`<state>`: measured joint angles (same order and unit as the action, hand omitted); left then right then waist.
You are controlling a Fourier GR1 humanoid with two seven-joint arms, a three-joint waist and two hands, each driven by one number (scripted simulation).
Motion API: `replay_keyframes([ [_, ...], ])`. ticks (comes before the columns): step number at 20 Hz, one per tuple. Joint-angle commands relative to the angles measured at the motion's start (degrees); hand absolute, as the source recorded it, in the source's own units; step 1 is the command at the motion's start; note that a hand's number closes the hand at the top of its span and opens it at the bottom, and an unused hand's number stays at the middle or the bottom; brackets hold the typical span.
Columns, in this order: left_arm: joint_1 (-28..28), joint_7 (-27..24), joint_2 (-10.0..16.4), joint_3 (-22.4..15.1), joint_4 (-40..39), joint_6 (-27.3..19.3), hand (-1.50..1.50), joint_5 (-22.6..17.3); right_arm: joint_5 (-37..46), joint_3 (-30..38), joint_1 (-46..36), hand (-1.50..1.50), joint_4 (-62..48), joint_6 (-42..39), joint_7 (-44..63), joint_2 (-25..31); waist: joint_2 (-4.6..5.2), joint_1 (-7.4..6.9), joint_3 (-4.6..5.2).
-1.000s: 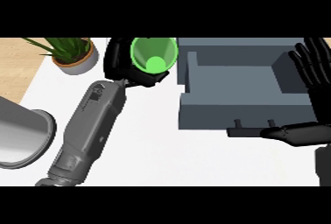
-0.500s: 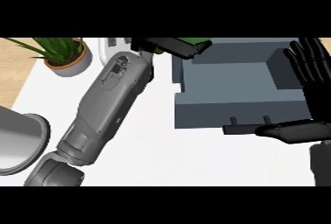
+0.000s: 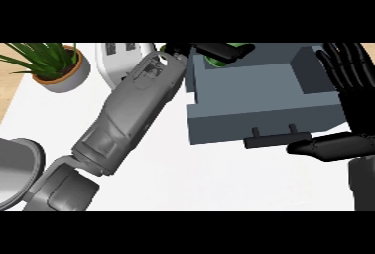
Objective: Pick up the cup, place it into the drawer and close the drawer
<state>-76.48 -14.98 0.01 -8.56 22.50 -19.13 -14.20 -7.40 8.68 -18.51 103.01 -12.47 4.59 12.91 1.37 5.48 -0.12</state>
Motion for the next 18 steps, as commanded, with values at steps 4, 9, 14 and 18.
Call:
replay_keyframes([
  [4, -1.9, 3.6, 0.0, -7.0, -7.1, 4.2, 1.5, -1.1, 0.1, -1.9, -2.7, -1.5, -0.4, -0.5, -0.4, -0.8, 0.98, 3.61, -0.03],
  [9, 1.0, 2.9, 0.0, -11.1, -6.8, 4.4, -1.5, -2.9, 0.7, -3.8, -3.8, -1.5, -2.0, -0.5, -1.1, -2.3, 1.42, 5.35, -0.02],
  [14, 4.4, -2.2, 0.0, -9.3, -4.1, 3.7, -1.5, -8.4, -5.2, -3.8, -4.5, -1.5, -1.4, -5.8, -0.2, -1.0, 1.75, 6.85, 0.05],
  [18, 4.3, -5.5, 0.0, -7.5, -1.2, 5.7, -1.5, -13.2, -9.1, -9.2, -4.2, 1.5, -0.8, -12.2, 0.0, -2.0, 1.77, 7.27, 0.09],
])
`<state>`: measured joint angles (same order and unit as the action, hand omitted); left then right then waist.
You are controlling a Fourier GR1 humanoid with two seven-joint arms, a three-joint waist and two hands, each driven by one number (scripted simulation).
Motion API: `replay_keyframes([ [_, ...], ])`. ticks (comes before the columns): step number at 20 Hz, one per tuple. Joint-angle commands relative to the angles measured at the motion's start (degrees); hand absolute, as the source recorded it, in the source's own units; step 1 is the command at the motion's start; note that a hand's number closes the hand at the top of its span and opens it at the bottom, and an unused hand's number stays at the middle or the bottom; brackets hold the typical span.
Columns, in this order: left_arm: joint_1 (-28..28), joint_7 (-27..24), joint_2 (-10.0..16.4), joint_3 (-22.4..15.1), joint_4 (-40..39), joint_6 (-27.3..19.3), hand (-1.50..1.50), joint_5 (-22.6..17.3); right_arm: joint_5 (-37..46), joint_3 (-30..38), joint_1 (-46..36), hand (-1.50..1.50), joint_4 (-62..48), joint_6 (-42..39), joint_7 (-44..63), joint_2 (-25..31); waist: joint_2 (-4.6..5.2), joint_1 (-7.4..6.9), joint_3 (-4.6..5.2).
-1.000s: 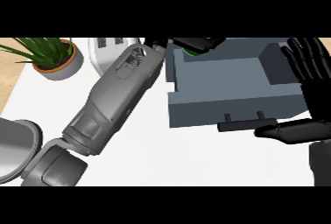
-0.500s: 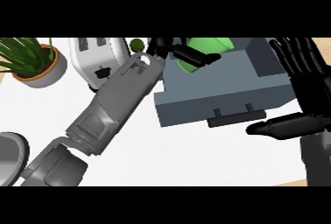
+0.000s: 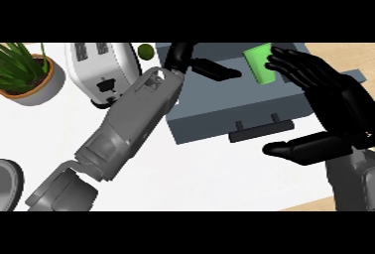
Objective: Pick up the cup, place it into the drawer and close the drawer
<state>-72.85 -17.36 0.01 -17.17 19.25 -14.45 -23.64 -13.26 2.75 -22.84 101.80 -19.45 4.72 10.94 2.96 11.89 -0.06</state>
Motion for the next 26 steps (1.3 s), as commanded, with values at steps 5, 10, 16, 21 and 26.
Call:
replay_keyframes([
  [5, 1.1, -9.2, 0.0, 3.1, 4.1, 1.0, -1.5, -8.9, -6.7, -8.7, -0.3, 1.5, 0.0, -12.2, 4.8, 2.1, -0.64, -1.39, 0.12],
  [10, 2.1, -12.2, 0.0, 2.4, 2.9, -2.0, -1.5, -11.2, 1.5, -13.6, 1.2, 1.5, -0.5, -18.3, 7.6, 9.4, -1.1, -3.91, 0.09],
  [16, 1.8, -12.5, 0.0, 4.0, 2.7, -2.0, -1.5, -12.6, 20.1, -14.3, 6.1, -1.5, 1.8, -14.3, 2.7, 13.9, -2.37, -9.05, -0.01],
  [21, 3.3, -14.9, 0.0, 5.2, 3.2, -0.4, -1.5, -14.2, 32.9, -20.0, 7.4, -1.5, -9.3, -6.6, -2.1, 10.5, -2.2, -11.26, -0.01],
  [26, 7.4, -15.3, 1.5, 5.4, 6.1, 2.6, -1.5, -14.1, 39.7, -24.8, 2.6, -1.5, -25.8, -3.8, -7.8, 7.6, -2.41, -13.65, -0.01],
])
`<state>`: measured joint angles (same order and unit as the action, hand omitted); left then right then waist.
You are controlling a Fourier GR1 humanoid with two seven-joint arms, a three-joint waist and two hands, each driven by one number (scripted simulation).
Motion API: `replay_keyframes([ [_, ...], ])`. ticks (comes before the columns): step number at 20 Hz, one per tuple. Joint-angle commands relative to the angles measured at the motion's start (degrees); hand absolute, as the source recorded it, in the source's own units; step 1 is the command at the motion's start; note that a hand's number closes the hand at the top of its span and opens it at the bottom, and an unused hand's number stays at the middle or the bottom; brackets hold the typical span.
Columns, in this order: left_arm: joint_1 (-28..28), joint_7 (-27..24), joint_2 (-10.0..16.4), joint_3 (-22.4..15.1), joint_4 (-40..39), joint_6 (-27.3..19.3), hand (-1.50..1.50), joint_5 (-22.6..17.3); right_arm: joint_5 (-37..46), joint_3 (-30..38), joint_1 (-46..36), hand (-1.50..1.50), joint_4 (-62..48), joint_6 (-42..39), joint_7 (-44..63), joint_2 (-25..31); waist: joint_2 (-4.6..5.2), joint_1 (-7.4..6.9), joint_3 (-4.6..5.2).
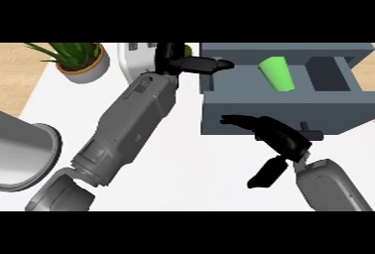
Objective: Pick up the cup, place it into the drawer and close the drawer
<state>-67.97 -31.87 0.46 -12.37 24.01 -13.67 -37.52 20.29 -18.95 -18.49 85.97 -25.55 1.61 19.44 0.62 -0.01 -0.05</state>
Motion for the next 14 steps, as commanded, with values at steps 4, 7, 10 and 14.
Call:
replay_keyframes([
  [4, 3.9, 2.2, 3.4, 1.0, 5.7, 2.1, -1.5, -0.7, 9.4, -1.8, -7.7, 1.5, -26.3, 6.1, -10.8, -2.6, -0.25, -3.39, -0.06],
  [7, 9.2, -0.3, 2.7, -0.2, 8.1, 2.2, -1.5, 0.2, 10.8, 1.2, -12.7, 1.5, -37.1, 10.0, -15.6, -2.9, -0.1, -4.29, -0.1],
  [10, 10.6, 1.0, 4.8, -0.3, 9.9, 4.4, -1.5, -0.2, 9.8, 4.4, -16.8, 1.5, -43.4, 13.5, -20.5, -3.9, 0.43, -6.24, -0.22],
  [14, 13.5, 1.6, 7.0, -0.2, 12.4, 8.0, -1.5, -0.8, 8.4, 9.8, -23.6, 1.5, -50.5, 16.4, -23.5, -2.0, 0.79, -7.18, -0.22],
])
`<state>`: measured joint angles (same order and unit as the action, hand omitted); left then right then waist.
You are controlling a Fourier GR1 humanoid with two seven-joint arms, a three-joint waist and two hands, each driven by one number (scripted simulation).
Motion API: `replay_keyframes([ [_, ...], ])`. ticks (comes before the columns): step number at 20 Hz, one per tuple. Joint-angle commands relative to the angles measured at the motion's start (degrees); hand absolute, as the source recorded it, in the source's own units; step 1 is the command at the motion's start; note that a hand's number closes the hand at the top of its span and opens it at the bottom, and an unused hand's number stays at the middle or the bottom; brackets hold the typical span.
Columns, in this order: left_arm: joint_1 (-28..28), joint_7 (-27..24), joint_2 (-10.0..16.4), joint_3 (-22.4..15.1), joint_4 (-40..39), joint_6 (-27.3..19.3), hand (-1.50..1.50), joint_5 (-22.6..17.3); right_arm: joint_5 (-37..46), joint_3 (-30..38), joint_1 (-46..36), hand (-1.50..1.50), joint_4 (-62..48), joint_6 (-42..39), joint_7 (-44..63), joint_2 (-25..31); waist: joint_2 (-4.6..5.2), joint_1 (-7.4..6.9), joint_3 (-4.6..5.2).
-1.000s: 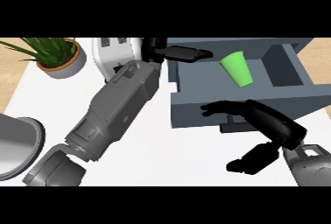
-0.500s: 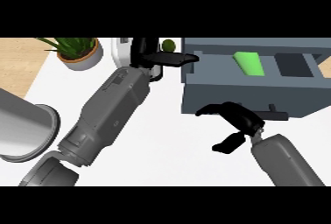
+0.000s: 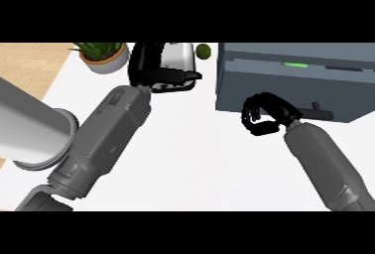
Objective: Pick up the cup, place it into the drawer and close the drawer
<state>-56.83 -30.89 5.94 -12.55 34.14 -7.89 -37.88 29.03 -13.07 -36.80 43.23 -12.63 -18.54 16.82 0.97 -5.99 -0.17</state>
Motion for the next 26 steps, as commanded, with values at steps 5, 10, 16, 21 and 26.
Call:
replay_keyframes([
  [5, 5.1, 1.6, 2.3, -0.5, 5.0, 3.0, -1.5, -0.6, -3.7, 10.3, -13.0, 1.5, -13.8, 3.4, -5.5, 4.9, 0.81, -2.59, -0.15],
  [10, 6.8, 1.7, 3.8, -1.4, 6.1, 5.2, -1.5, 0.0, -5.8, 13.2, -15.4, 1.5, -14.7, 2.9, -3.2, 7.3, 1.45, -4.47, -0.16],
  [16, 8.3, 2.8, 5.4, -1.7, 7.8, 7.5, -1.5, -0.4, -7.4, 14.1, -16.3, 1.5, -13.2, 0.4, -1.9, 8.6, 1.41, -6.28, -0.06],
  [21, 8.7, 3.0, 5.2, -1.8, 8.5, 8.3, -1.5, -0.7, -9.4, 15.2, -16.4, 1.5, -11.3, -3.4, -1.5, 10.7, 1.65, -6.72, 0.0],
  [26, 8.9, 3.3, 6.0, -1.3, 9.1, 9.1, -1.5, -1.2, -11.1, 16.1, -15.2, 1.5, -9.7, -5.8, -1.0, 11.9, 1.76, -6.72, 0.01],
])
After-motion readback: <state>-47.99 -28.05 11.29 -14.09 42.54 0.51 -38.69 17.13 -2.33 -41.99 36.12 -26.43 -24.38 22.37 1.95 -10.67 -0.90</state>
